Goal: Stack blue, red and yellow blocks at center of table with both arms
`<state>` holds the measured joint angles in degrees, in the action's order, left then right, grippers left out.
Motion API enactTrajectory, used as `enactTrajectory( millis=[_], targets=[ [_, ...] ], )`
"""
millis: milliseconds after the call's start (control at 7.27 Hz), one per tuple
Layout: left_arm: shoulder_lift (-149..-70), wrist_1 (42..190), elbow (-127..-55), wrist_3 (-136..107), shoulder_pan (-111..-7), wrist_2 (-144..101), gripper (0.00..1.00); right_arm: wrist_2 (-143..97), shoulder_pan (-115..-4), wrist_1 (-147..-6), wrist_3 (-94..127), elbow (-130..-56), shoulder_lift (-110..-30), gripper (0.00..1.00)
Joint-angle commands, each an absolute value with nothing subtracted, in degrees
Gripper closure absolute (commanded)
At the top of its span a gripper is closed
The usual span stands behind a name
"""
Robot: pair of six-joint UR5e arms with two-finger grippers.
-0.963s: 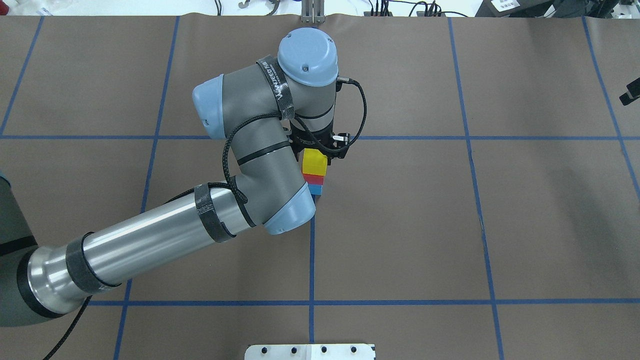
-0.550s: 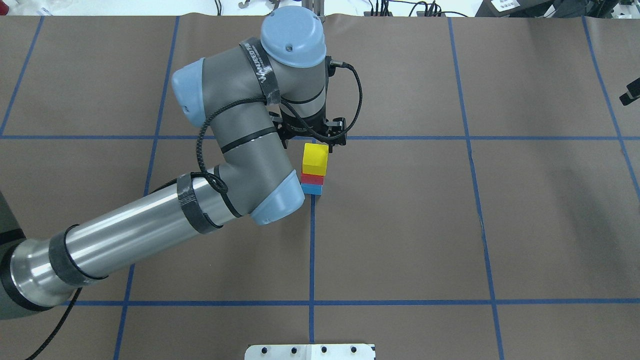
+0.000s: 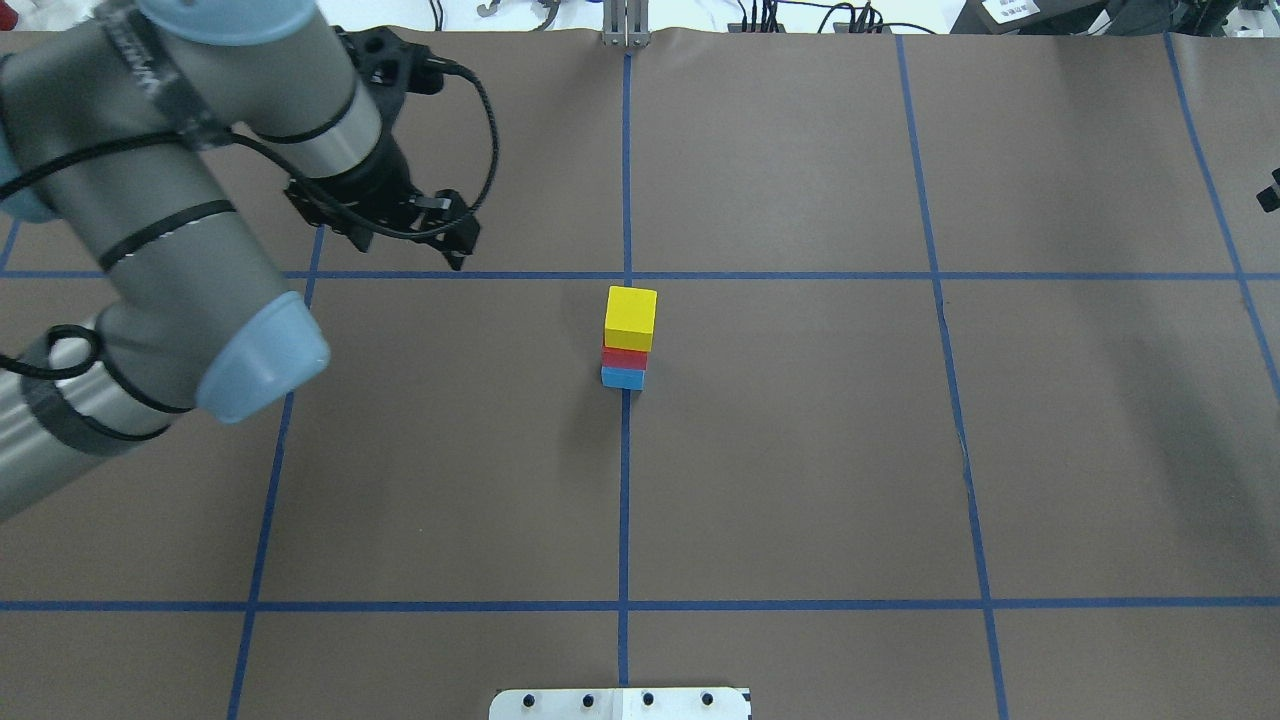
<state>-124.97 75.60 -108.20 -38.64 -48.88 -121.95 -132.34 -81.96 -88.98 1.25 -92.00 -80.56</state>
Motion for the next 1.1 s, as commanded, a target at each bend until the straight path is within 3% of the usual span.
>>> enactTrajectory(
  millis=[0,550,688,963],
  targets=[
    [-111.4,75.2,-113.6,-18.0,-60.5,-127.3,0.01,-132.5,-86.2,-89.2,-5.1,-92.0,-84.0,0.00],
    [-95.2,75.8,-108.6,10.2,-82.7,-130.4,0.00,-132.2,-92.4,-88.9,-10.7,-93.9,-93.1,0.02],
    [-90.1,75.8,-107.9,10.8,-86.1,-128.8,0.00,-132.1,-93.2,-89.4,-9.3,-95.0,-93.9,0.01],
    [-87.9,79.8,-106.5,10.7,-87.1,-125.9,0.00,-132.2,-93.3,-89.4,-4.5,-96.6,-93.1,0.00]
  ],
)
